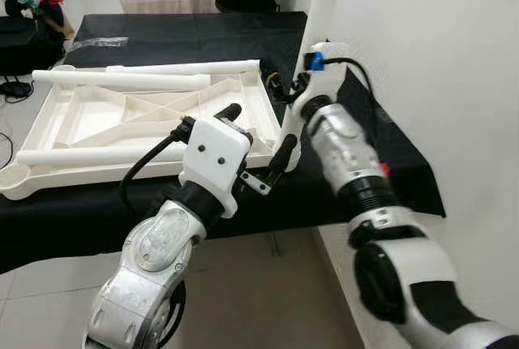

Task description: Building children table

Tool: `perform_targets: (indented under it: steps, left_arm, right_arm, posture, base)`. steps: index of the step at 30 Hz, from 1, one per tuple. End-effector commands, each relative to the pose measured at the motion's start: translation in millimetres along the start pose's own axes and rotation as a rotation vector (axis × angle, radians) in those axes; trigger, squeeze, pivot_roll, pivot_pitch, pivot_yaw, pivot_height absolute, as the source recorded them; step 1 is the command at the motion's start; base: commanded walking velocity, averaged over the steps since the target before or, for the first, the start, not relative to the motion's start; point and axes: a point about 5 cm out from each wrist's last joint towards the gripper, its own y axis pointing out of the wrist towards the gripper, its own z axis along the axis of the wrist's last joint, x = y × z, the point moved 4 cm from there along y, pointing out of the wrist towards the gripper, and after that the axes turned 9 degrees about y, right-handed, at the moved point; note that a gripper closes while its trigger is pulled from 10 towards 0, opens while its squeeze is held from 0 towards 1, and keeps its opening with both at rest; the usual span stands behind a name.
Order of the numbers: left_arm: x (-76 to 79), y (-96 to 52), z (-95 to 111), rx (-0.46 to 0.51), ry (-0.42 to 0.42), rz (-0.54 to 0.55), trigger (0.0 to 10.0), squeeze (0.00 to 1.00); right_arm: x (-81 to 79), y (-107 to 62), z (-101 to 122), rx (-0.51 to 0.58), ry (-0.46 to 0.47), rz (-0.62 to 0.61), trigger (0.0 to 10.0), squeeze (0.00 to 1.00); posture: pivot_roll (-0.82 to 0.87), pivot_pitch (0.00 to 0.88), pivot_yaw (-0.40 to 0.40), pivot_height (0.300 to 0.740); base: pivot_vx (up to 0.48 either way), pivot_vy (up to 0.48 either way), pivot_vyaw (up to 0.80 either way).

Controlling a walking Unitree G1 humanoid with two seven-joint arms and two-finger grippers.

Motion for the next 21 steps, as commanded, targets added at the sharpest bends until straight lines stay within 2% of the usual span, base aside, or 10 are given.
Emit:
perform_targets:
  steps: [1, 5, 6, 7, 8, 10, 18, 19, 20, 21]
  left_arm:
    - [1.6, -0.1, -3.8, -0.013, 0.011, -0.008, 10.0, 0.00]
    - [1.0, 0.2, -3.6, -0.011, 0.010, -0.006, 10.0, 0.00]
    - [1.8, 0.2, -3.6, -0.010, 0.008, -0.008, 10.0, 0.00]
    - [1.8, 0.2, -3.6, -0.010, 0.008, -0.008, 10.0, 0.00]
    - [3.7, 0.5, -3.4, -0.009, 0.003, -0.013, 10.0, 0.00]
    - [6.2, 0.8, -2.3, -0.006, -0.006, -0.017, 10.0, 0.00]
    - [7.0, 0.2, -1.5, -0.009, -0.011, -0.015, 10.0, 0.00]
    - [7.0, -0.1, -1.5, -0.009, -0.010, -0.014, 10.0, 0.00]
    - [7.0, -0.1, -1.5, -0.009, -0.010, -0.014, 10.0, 0.00]
    - [6.7, -0.3, -1.6, -0.009, -0.008, -0.010, 10.0, 0.00]
  right_arm:
    - [2.5, -3.7, -5.7, -0.063, 0.014, 0.076, 10.0, 0.00]
    - [0.1, -9.9, -14.7, -0.152, 0.008, 0.194, 10.0, 0.00]
    - [-6.3, -17.7, -27.7, -0.234, -0.041, 0.313, 10.0, 0.00]
    - [-6.3, -17.7, -27.7, -0.234, -0.041, 0.313, 10.0, 0.00]
    - [-11.1, -25.2, -40.1, -0.308, -0.045, 0.401, 10.0, 0.00]
    - [-17.7, -30.3, -50.2, -0.362, -0.031, 0.479, 10.0, 0.00]
    - [-30.0, -18.8, -44.9, -0.329, 0.010, 0.487, 10.0, 0.00]
    - [-30.3, -15.2, -43.2, -0.313, 0.019, 0.462, 3.7, 0.00]
    - [-30.3, -15.2, -43.2, -0.313, 0.019, 0.462, 3.7, 0.00]
    - [-31.1, -9.0, -39.1, -0.272, 0.004, 0.424, 0.0, 0.00]
  posture:
    - [0.05, 0.153, -0.107, 0.740]
    - [0.04, 0.159, -0.104, 0.740]
    - [0.04, 0.158, -0.104, 0.740]
    - [0.04, 0.158, -0.104, 0.740]
    - [0.05, 0.159, -0.111, 0.740]
    - [0.05, 0.169, -0.109, 0.740]
    - [0.06, 0.167, -0.114, 0.740]
    - [0.06, 0.160, -0.115, 0.740]
    - [0.06, 0.160, -0.115, 0.740]
    - [0.06, 0.157, -0.119, 0.740]
  base:
    - [0.000, 0.000, 0.00]
    - [0.000, 0.000, 0.00]
    - [0.000, 0.000, 0.00]
    - [0.000, 0.000, 0.00]
    - [0.000, 0.000, 0.00]
    - [0.000, 0.000, 0.00]
    - [0.000, 0.000, 0.00]
    - [0.000, 0.000, 0.00]
    - [0.000, 0.000, 0.00]
    - [0.000, 0.000, 0.00]
